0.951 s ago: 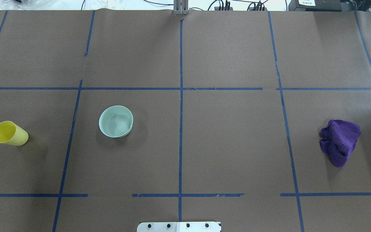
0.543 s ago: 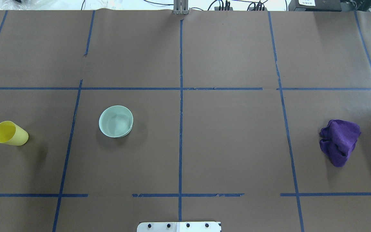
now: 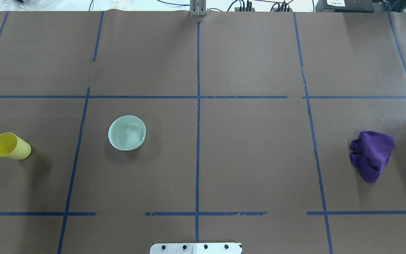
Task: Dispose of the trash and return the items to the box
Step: 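Move the left gripper toward the yellow cup, then grasp the yellow cup with the left gripper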
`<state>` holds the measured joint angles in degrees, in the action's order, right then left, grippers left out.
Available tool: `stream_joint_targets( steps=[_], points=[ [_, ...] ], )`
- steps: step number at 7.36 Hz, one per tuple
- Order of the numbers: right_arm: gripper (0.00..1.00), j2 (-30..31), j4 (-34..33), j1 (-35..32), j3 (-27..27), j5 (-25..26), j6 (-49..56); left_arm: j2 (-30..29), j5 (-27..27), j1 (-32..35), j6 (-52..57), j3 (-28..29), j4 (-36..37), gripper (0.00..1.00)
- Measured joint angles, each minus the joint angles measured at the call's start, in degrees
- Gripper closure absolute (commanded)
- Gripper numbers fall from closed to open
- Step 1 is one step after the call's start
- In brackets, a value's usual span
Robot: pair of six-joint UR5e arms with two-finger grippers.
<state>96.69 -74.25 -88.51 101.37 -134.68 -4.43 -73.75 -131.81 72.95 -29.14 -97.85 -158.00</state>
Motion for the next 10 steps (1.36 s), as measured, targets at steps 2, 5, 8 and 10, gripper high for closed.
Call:
stream_joint_targets(
  steps=[2, 5, 8, 10],
  points=[
    [0.0, 0.1, 0.1, 0.0, 0.0, -0.1, -0.1, 1.2, 14.6, -11.5, -19.0, -0.4, -3.4, 0.29],
    [0.0, 0.5, 0.2, -0.1, 0.0, -0.1, -0.1, 1.7, 22.8, -19.9, -30.5, -0.6, -3.7, 0.36],
    [0.0, 0.6, 0.1, -0.1, 0.0, -0.1, -0.1, 2.3, 25.2, -24.1, -30.9, 0.4, -3.5, 1.0],
    [0.0, 0.7, 0.1, -0.1, 0.0, -0.1, -0.1, 2.7, 26.2, -25.1, -30.6, 1.0, -3.4, 1.0]
  ],
)
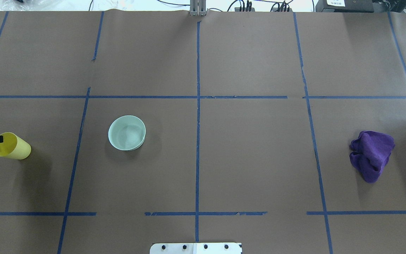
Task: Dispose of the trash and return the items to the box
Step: 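Grasp the yellow cup with the left gripper, then carry the yellow cup with the left gripper into the clear bin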
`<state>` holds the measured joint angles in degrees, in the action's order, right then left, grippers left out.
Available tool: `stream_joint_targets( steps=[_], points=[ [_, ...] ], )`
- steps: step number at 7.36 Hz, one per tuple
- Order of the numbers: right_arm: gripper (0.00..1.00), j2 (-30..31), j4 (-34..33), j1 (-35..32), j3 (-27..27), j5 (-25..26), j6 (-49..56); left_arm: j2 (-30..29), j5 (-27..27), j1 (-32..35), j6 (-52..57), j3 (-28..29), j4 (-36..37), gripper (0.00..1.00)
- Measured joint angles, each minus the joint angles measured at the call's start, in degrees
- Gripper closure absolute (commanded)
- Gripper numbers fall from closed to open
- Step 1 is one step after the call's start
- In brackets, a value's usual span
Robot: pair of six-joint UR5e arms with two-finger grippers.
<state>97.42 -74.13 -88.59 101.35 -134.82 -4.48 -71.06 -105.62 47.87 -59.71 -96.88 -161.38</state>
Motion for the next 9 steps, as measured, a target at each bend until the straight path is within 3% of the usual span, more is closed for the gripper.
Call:
stream_joint_targets(
  steps=[4, 6, 9],
  points=[
    [0.0, 0.0, 0.0, 0.0, 0.1, 0.0, 0.0, 1.2, 0.7, 0.6, 4.6, -1.9, -0.1, 1.0],
    [0.0, 0.0, 0.0, 0.0, 0.2, 0.0, 0.0, 2.2, -7.5, 5.9, 11.7, -4.4, -0.1, 1.0],
    [0.0, -0.3, 0.1, 0.1, 0.6, -0.1, 0.1, 1.8, -24.5, 24.6, 34.9, -5.1, 7.1, 1.0]
  ],
)
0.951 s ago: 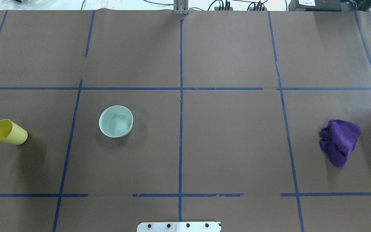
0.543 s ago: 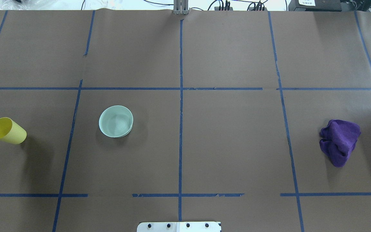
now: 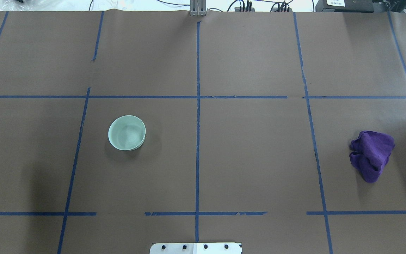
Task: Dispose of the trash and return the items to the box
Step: 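Carry the yellow cup with the left gripper into the clear bin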
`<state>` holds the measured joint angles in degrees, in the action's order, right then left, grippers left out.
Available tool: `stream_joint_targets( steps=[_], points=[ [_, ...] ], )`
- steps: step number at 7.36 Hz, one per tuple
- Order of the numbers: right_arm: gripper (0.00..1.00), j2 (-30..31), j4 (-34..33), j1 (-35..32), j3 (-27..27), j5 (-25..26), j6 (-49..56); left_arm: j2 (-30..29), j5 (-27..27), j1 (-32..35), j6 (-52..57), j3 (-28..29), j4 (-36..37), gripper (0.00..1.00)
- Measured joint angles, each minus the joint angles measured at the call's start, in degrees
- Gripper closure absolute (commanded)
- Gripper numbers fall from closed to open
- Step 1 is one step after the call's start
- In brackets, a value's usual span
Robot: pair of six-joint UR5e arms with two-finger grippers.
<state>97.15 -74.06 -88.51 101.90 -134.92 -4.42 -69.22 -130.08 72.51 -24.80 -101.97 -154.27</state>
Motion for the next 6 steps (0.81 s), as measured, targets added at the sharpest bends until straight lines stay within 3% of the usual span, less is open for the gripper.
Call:
stream_joint_targets(
  steps=[3, 5, 6],
  points=[
    [0.0, -0.2, 0.0, 0.0, 0.0, -0.1, 0.2, -0.1, -8.4, 16.2, 28.1, 4.1, 10.5, 1.0],
    [0.0, -0.3, 0.0, 0.0, 0.0, -0.1, 0.1, -1.0, -9.2, 23.3, 43.5, 11.4, 14.2, 1.0],
    [0.0, -0.4, 0.0, 0.0, 0.0, -0.1, 0.1, -1.0, -9.2, 24.3, 46.2, 14.0, 14.3, 1.0]
  ],
)
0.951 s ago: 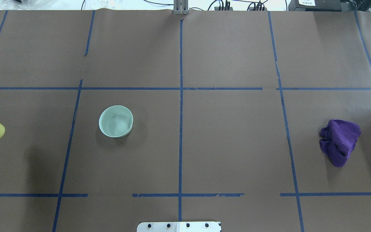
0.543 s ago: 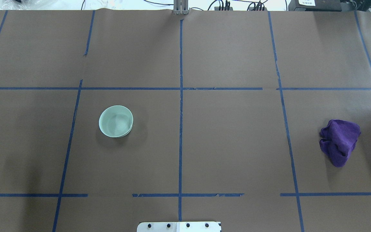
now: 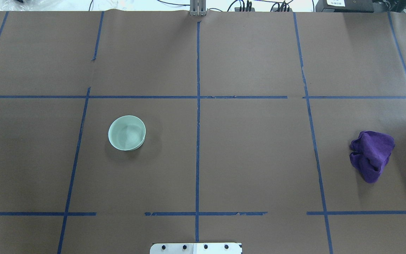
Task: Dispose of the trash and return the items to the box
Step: 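Carry the yellow cup with the left gripper into the clear bin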
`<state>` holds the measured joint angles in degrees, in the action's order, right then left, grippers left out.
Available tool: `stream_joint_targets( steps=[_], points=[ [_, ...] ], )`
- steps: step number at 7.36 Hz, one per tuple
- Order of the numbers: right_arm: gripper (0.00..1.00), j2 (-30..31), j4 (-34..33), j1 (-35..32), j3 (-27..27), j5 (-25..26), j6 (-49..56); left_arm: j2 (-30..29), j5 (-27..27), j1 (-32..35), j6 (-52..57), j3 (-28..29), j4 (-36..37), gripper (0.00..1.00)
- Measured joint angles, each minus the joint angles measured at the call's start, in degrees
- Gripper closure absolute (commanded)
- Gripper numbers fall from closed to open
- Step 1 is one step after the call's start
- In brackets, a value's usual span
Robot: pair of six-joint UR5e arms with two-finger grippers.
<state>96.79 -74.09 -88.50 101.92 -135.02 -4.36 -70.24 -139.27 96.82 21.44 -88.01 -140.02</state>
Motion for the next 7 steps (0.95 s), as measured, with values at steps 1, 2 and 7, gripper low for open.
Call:
stream_joint_targets(
  steps=[1, 2, 7],
  points=[
    [0.0, 0.0, 0.0, 0.0, 0.0, -0.1, 0.0, 0.2, 0.2, 0.4, 0.7, 1.8, -0.6, 1.0],
    [0.0, 0.0, 0.0, 0.0, 0.0, -0.2, 0.0, 0.2, 0.7, 0.5, -0.2, 3.5, -2.2, 1.0],
    [0.0, 0.0, 0.0, 0.0, -0.2, -0.8, 0.0, 0.5, -4.5, -2.0, -3.8, 7.4, -6.2, 1.0]
  ],
)
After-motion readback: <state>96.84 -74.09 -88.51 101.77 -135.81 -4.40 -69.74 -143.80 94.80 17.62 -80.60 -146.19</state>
